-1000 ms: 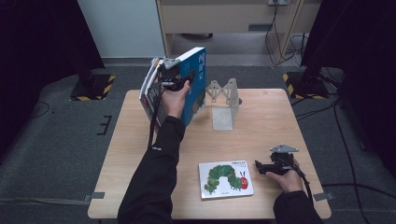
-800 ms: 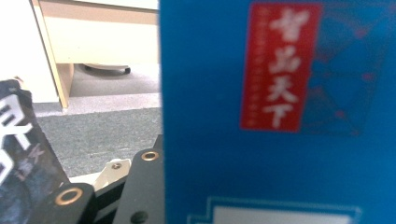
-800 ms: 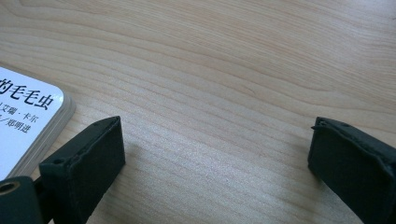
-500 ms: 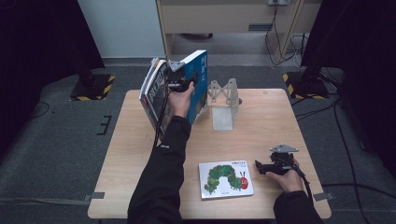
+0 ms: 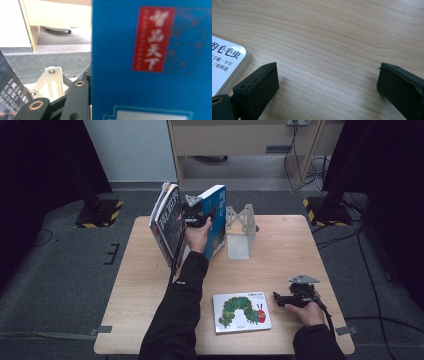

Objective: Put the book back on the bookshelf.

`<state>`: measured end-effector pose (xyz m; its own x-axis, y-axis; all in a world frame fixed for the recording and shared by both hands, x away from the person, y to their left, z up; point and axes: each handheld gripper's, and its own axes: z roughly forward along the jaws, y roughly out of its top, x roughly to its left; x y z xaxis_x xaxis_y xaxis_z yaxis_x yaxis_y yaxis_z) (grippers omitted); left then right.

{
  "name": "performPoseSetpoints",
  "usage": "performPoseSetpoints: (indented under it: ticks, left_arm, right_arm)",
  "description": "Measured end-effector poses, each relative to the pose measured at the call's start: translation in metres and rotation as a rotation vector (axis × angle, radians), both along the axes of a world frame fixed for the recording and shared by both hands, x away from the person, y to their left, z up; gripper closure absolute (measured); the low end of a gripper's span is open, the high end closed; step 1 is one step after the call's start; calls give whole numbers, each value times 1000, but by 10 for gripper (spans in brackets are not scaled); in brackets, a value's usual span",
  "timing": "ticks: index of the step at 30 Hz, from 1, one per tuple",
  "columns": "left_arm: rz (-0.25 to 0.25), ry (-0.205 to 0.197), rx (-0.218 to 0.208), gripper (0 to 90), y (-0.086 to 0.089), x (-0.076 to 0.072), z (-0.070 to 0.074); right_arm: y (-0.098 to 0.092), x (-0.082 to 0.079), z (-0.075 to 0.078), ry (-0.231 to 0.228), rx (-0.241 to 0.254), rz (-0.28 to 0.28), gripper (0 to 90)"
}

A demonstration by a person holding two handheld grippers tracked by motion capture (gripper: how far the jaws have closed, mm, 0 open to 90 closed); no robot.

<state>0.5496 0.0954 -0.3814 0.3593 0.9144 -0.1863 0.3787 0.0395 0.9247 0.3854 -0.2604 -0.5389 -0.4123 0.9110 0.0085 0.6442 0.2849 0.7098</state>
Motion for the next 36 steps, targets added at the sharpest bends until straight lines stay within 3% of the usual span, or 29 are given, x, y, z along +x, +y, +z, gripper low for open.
performPoseSetpoints:
  ticks: [4, 8, 12, 22, 26, 36]
  left_arm:
    - [-8, -16, 20, 601, -4, -4, -6]
    - [-11, -24, 11, 599, -4, -7, -7]
    - [-20, -38, 40, 595, -6, -13, -9]
    - [-6, -56, 39, 583, -5, -35, -16]
    - [-13, -61, 60, 582, -8, -45, -17]
    - [-34, -75, 85, 581, 3, -64, -27]
  right_arm:
    - [0, 0, 0, 0, 0, 0, 41]
    - [0, 0, 0, 0, 0, -2, 41]
    - [0, 0, 0, 0, 0, -3, 41]
    - [1, -1, 0, 0, 0, -7, 41]
    - [1, -1, 0, 0, 0, -8, 41]
    - [1, -1, 0, 0, 0, -8, 40]
